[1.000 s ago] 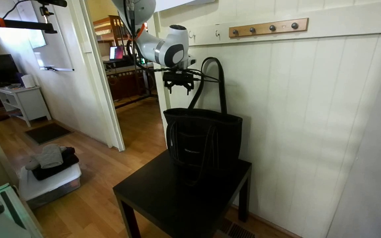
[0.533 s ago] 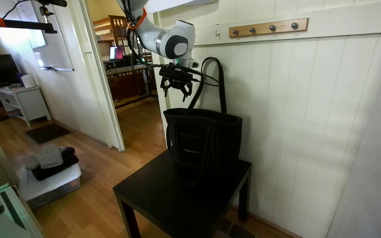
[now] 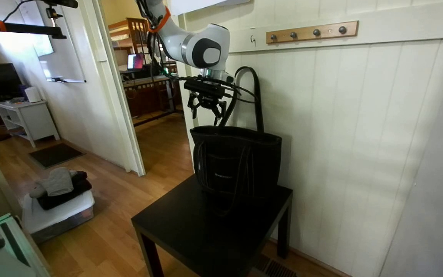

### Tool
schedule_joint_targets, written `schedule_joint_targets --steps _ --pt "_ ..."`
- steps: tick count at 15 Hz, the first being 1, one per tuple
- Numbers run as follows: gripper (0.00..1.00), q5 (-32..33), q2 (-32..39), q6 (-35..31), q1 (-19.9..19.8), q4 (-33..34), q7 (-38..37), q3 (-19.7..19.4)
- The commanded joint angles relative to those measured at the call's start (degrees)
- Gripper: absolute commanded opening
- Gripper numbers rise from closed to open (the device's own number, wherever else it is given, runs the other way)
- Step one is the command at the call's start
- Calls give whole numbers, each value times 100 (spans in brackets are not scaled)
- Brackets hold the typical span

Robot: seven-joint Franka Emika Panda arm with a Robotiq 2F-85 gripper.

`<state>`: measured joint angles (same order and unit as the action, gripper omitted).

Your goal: Take the green bottle out of the black bag.

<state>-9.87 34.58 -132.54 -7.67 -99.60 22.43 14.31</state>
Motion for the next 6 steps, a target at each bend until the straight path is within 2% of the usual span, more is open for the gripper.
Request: schedule_joint_targets --steps 1,6 --pt "100 -104 -32 23 133 -2 44 -148" --pt "100 -103 -50 22 155 -7 -6 -160"
